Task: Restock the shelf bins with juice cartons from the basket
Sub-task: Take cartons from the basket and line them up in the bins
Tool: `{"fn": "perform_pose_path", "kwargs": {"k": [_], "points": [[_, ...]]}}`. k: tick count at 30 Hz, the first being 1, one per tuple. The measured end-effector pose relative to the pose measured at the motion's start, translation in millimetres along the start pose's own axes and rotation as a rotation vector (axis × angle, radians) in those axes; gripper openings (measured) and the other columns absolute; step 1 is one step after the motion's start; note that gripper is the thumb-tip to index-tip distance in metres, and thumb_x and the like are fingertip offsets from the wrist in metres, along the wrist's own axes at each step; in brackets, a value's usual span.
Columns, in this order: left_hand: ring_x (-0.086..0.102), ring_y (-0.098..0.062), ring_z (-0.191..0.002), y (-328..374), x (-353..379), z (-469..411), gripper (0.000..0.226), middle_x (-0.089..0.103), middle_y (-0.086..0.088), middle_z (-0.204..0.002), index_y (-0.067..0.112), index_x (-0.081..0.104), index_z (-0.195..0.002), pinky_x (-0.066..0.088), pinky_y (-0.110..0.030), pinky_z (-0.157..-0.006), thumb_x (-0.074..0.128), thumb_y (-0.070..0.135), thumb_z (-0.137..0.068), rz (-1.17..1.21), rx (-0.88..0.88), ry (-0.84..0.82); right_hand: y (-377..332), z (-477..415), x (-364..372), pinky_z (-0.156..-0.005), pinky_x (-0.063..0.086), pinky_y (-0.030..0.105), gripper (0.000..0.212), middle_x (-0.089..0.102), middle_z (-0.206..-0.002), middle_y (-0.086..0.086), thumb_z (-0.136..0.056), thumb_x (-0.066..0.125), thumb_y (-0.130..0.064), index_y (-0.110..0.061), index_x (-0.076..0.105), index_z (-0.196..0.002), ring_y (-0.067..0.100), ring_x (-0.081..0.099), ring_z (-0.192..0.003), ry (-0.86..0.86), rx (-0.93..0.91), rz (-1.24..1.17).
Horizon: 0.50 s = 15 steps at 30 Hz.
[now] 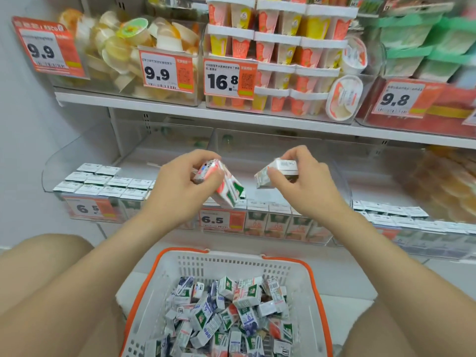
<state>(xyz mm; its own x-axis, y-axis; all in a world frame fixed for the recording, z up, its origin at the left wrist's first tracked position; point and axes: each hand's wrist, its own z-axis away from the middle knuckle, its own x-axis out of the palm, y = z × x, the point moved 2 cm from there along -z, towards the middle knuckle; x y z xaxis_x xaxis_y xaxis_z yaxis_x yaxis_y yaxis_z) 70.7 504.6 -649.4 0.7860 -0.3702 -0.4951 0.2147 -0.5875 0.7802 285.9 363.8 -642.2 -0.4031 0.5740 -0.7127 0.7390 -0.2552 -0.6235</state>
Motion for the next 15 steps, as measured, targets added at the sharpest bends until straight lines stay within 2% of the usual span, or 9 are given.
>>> {"fn": "perform_pose_path", "kwargs": {"k": [3,6,8,12,15], "points": [[0.072,-0.006,-0.087,-6,15,-4,0.017,0.073,0.018,-0.101,0.034,0.071,-0.115,0.052,-0.024,-0.071,0.068,0.031,-0.098,0.124,-0.085,0.08,17,-27,15,-0.06,0.045,0.037,0.042,0.065,-0.088,0.002,-0.099,0.058,-0.06,-0.021,0.052,-0.114,0.021,0.059,-0.084,-0.119,-0.017,0.234],[0.069,0.0,-0.09,-5,24,-11,0.017,0.072,0.021,-0.101,0.034,0.068,-0.117,0.053,-0.021,-0.075,0.067,0.034,-0.1,0.09,-0.074,0.113,36,-42,41,-0.067,0.041,0.039,0.051,0.063,-0.098,0.007,-0.097,0.06,-0.063,-0.012,0.057,-0.102,0.029,0.06,-0.09,-0.18,-0.007,0.337],[0.067,0.002,-0.094,-5,26,-15,0.018,0.072,0.021,-0.103,0.034,0.068,-0.117,0.051,-0.02,-0.077,0.066,0.036,-0.1,0.058,-0.073,0.133,43,-45,58,-0.067,0.048,0.041,0.055,0.066,-0.094,0.006,-0.094,0.06,-0.066,-0.012,0.058,-0.099,0.029,0.062,-0.088,-0.24,0.024,0.327],[0.067,0.004,-0.09,-11,26,-20,0.015,0.073,0.021,-0.1,0.035,0.069,-0.114,0.051,-0.017,-0.074,0.066,0.036,-0.099,0.01,-0.12,0.147,41,-51,72,-0.074,0.055,0.043,0.053,0.067,-0.096,-0.001,-0.087,0.065,-0.072,-0.021,0.063,-0.1,0.024,0.061,-0.089,-0.312,-0.027,0.318],[0.067,0.004,-0.088,-11,24,-21,0.013,0.075,0.019,-0.096,0.032,0.072,-0.11,0.053,-0.018,-0.075,0.067,0.036,-0.098,-0.007,-0.13,0.161,42,-52,71,-0.075,0.053,0.038,0.037,0.07,-0.094,-0.004,-0.094,0.063,-0.065,-0.029,0.07,-0.095,0.016,0.063,-0.088,-0.442,-0.007,0.255]]}}
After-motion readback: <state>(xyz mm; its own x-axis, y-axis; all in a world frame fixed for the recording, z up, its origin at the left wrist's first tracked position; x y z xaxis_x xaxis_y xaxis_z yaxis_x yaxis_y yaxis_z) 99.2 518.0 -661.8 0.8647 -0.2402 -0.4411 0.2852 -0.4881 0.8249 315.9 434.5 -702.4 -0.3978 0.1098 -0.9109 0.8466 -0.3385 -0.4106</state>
